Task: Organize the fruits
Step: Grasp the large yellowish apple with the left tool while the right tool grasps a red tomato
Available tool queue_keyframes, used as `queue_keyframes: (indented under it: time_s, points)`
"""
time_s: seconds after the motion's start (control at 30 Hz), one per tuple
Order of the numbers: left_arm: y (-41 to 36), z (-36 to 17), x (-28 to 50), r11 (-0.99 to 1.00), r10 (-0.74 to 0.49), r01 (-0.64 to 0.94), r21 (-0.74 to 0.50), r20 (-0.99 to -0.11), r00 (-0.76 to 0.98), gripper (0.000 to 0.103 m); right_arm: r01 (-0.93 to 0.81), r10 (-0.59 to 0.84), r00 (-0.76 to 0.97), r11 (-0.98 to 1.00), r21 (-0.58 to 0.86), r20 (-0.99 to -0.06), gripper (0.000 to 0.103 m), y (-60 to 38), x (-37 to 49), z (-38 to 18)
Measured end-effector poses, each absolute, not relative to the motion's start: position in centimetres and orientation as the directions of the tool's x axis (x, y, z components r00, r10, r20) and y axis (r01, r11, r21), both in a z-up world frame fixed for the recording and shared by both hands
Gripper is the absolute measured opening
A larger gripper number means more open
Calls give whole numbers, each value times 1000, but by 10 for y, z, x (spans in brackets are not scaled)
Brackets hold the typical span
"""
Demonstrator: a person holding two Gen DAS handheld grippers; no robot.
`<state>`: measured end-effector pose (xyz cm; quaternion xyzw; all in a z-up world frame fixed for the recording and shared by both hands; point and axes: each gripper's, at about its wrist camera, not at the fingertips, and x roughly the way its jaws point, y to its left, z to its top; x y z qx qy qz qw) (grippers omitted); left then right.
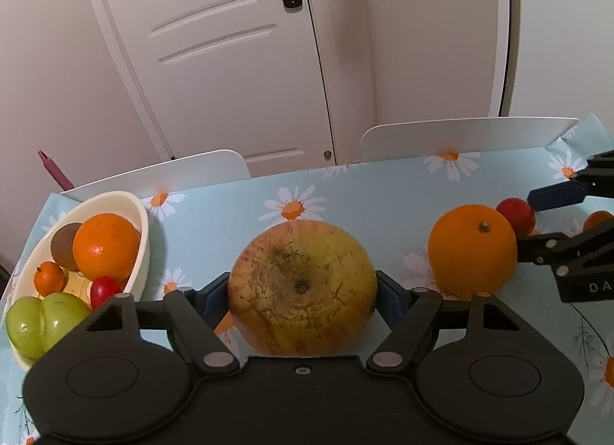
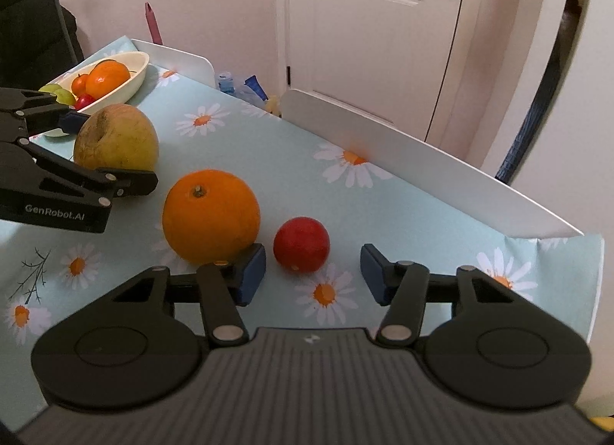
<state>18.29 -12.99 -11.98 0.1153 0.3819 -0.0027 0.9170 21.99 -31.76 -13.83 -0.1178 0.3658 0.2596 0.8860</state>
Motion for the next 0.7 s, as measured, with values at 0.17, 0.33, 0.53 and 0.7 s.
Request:
queue_keyframes:
  time_s: [0.17,0.33,0.53,0.7]
  points:
    - [-131,-120,182,974,83,92,208,-703,706,79,-554,390,592,832,-5,-705,57,-318,221,-139]
    - [-129,-119,176,975,78,95,202,-708,702,79,-564,397,586,826,-3,-707,45,-315,223,-137]
    - [-126,-110,161,980,67,89,180,-709,702,79,-561,398,606,828,-15,-689,45,-317,218,-123]
    - [-121,-92,144,984,69,68,164,-704,706,79,-556,408,613,831,-3,-677,45,-314,209,-100]
